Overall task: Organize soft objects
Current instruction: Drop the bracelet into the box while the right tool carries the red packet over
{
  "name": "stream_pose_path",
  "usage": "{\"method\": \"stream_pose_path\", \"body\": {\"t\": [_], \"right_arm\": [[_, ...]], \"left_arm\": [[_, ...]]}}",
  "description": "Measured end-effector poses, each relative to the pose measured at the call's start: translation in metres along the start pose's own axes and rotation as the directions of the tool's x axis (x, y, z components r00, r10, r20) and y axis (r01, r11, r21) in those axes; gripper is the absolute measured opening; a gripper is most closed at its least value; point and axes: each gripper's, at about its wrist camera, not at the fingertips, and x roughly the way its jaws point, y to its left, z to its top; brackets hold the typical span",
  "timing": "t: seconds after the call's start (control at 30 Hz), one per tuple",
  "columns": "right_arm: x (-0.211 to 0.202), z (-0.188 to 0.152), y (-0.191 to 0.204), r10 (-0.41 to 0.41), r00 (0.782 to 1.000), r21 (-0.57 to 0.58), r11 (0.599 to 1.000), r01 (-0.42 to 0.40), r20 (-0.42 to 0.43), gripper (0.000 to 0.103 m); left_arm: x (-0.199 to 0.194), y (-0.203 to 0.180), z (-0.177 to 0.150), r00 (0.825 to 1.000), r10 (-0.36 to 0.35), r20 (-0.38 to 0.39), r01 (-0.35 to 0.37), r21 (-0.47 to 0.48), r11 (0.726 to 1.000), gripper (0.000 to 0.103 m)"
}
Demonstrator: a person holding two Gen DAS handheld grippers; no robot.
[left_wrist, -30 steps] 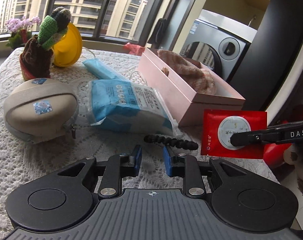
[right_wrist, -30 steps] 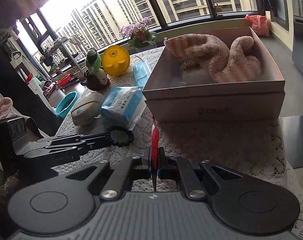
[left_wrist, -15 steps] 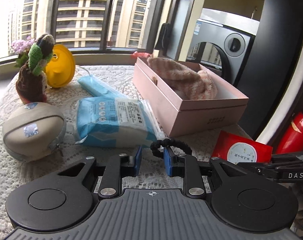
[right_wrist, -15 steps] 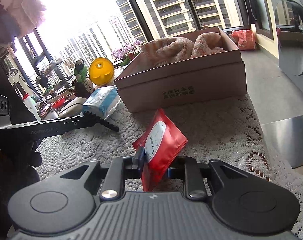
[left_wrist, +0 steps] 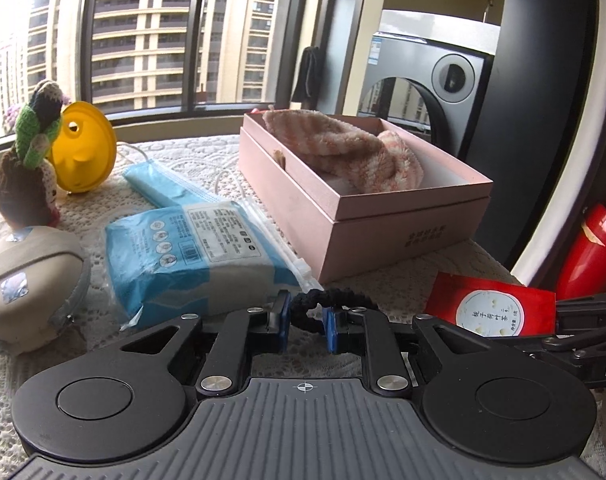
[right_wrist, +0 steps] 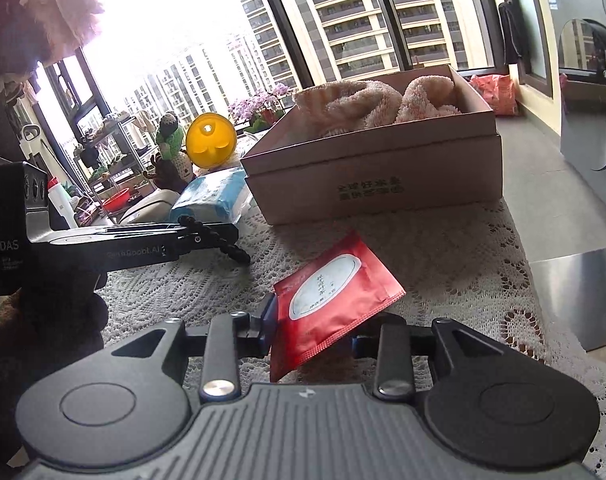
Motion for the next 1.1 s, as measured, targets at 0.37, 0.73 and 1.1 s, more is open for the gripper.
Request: {"method": "stream_pose_path", "body": {"t": [0.37,0.73,1.1], "right_arm": [[-0.041,0.007,-0.008,0.034,0.998,0.03,0.999,-0.036,0.062,0.005],[-0.062,0.003,-0.015,0.003,0.994,0.05,0.999,-0.009,0.112,0.005],[-0.062,0.043,-0.021,0.017,0.985,-0.001,1.0,-0.017,0.173,0.005]], "left_arm": [[-0.045,-0.016,0.013,0.991,-0.085,0.101,0.081,0.043,0.996,0.014],[0.039,-0.036,0.14,0.994,-0.105,-0.011,0.104,-0.079,0.991,0.019],[0.029,-0.015,0.099,0.991,-0.132,-0.025,0.129,-0.101,0.987,0.019]]}}
